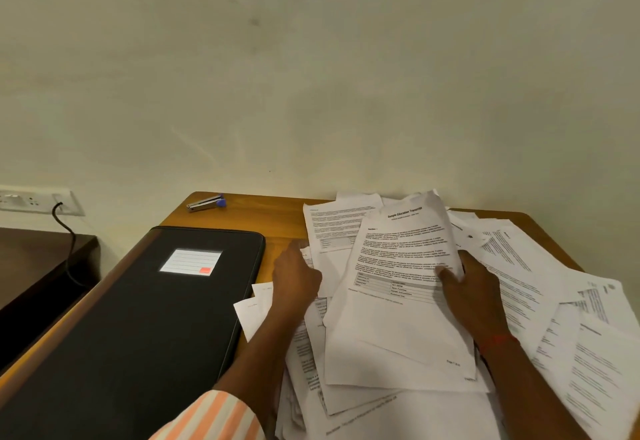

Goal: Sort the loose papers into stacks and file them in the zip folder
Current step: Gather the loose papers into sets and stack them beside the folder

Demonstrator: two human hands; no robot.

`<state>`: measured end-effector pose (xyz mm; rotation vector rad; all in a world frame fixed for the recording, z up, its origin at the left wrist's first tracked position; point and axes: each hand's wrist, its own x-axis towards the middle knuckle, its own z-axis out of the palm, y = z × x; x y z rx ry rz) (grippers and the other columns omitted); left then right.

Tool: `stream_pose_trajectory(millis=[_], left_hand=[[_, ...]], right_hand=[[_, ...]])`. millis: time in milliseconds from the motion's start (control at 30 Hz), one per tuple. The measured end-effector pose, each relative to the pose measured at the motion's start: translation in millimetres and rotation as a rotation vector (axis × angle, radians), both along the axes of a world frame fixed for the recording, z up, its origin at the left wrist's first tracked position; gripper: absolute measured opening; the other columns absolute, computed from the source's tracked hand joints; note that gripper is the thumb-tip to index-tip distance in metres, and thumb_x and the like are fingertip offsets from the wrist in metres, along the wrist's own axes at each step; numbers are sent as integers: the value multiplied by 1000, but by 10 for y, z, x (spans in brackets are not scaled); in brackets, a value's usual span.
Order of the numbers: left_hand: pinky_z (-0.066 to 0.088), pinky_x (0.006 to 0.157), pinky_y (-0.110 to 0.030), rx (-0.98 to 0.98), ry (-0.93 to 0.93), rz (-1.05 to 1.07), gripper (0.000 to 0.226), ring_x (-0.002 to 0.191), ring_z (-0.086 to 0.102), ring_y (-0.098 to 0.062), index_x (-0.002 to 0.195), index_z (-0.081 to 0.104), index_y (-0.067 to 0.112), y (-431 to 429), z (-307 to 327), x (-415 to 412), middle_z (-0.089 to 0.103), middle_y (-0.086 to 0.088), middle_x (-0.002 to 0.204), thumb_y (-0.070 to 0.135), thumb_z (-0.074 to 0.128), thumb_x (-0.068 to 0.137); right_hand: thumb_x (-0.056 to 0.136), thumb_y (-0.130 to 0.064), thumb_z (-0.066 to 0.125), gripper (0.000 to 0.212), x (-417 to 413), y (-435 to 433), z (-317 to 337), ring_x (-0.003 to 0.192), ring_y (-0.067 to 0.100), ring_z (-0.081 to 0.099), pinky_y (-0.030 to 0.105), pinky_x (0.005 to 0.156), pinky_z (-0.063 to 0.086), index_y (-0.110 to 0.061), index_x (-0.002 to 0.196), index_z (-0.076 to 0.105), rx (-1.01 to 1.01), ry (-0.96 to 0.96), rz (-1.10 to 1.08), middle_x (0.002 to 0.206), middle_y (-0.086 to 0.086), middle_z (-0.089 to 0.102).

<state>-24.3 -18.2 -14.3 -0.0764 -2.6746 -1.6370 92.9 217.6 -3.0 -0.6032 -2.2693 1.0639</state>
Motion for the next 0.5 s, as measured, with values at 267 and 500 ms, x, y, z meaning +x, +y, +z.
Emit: stream_pose_trajectory(millis=[267, 500], left_hand=[[63, 72, -55, 380, -209, 24, 28, 84, 75, -30, 105, 63, 31, -64, 154, -11, 72, -4, 103, 9, 60, 87], [58, 90, -57, 287, -173, -195, 35, 99, 69, -30, 105, 67, 22, -25, 189, 101, 72, -5, 109, 48, 53, 87]], right_hand=[[97, -16, 63, 21, -17, 10, 9, 103, 27, 63, 29, 81, 46, -8, 117, 63, -67, 78, -28, 109, 7, 67], [97, -15, 63, 25, -15, 13, 1, 102, 20, 62, 26, 79, 46, -14, 122, 64, -304, 201, -1, 114, 2, 68]])
